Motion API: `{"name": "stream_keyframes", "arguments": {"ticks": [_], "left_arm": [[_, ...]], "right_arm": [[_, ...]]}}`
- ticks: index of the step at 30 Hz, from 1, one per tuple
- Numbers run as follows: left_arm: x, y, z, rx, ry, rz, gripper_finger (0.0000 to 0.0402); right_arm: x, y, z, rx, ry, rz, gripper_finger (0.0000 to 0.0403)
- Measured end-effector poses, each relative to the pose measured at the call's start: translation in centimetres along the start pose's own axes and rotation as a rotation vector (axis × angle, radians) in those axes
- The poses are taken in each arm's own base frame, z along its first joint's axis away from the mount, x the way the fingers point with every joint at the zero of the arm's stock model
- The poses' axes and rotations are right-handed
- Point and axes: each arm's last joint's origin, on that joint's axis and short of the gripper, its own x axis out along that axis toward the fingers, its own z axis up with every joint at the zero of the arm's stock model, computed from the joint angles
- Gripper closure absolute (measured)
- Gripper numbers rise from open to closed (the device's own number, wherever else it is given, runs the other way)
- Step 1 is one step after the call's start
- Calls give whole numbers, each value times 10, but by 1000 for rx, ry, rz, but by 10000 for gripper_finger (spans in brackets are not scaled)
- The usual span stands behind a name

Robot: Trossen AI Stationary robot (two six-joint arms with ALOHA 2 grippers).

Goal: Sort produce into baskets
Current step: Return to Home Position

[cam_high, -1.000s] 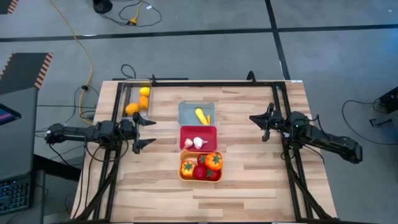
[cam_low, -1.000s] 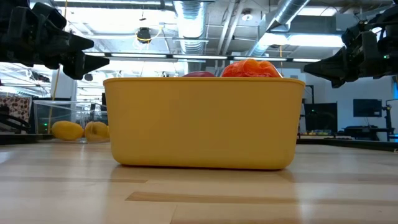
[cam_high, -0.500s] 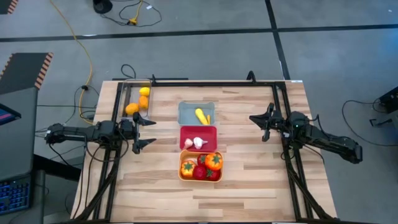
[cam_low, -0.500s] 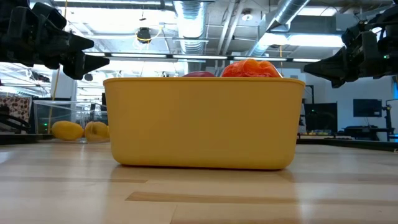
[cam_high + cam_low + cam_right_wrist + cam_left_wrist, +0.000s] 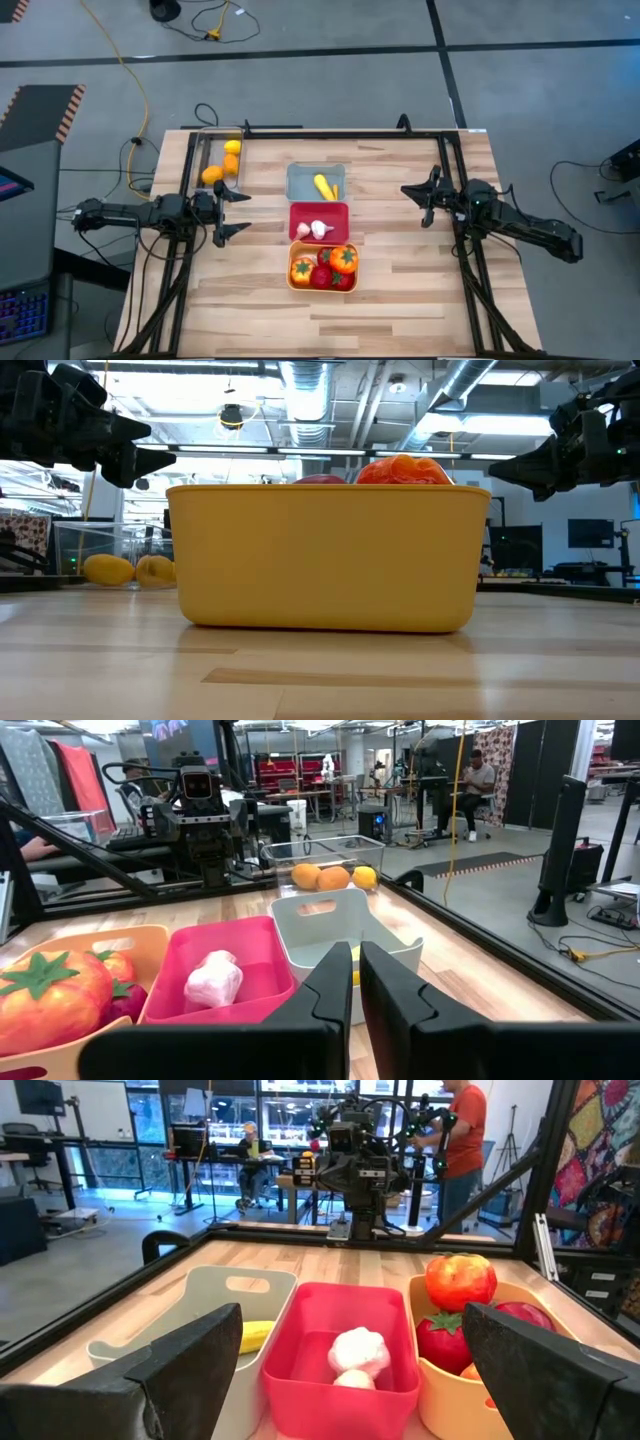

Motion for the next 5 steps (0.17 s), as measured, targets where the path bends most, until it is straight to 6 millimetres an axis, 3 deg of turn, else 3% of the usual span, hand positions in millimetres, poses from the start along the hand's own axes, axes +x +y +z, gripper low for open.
{"name": "stream_keyframes", "arguments": {"ticks": [5], "left_arm": [[0,0,0,0,0,1,36]], "right_arm": [[0,0,0,0,1,0,349]]}}
